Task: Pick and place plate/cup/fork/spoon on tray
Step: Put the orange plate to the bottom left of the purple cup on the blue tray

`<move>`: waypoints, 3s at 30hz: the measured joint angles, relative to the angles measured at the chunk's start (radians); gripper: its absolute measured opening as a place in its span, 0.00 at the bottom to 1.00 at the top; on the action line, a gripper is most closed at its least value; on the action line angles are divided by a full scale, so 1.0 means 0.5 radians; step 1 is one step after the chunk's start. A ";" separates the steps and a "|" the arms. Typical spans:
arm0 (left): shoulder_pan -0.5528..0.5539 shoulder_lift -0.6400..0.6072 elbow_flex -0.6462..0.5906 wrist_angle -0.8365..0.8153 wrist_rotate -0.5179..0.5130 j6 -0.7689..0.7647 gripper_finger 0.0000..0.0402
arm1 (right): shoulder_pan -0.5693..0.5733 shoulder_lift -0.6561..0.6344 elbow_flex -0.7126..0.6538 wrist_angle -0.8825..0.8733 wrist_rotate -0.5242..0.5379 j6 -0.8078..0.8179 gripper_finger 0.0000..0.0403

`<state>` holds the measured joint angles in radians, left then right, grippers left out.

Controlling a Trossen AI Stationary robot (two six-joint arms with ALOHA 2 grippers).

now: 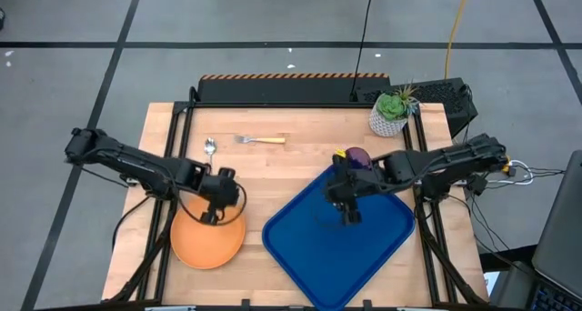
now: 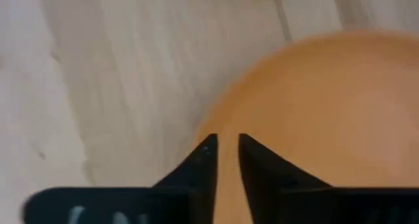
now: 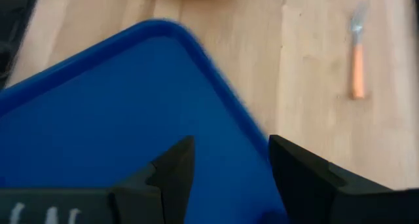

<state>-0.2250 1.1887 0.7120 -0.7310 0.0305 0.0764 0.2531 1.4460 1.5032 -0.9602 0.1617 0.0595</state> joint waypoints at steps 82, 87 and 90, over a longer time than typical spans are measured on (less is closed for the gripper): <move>0.178 0.614 0.121 -0.171 -0.177 0.692 0.03 | 0.637 -1.008 -1.591 -0.398 -0.239 2.397 0.47; 0.173 0.614 0.134 -0.198 -0.159 0.662 0.02 | 0.659 -0.929 -1.589 -0.403 -0.203 2.437 0.47; 0.173 0.621 0.188 -0.271 -0.151 0.630 0.02 | 0.688 -0.879 -1.589 -0.405 -0.205 2.437 0.47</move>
<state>-0.1387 1.4993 0.8060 -0.8667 -0.0449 0.3912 0.5970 1.0064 0.7086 -1.1629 0.0593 1.2780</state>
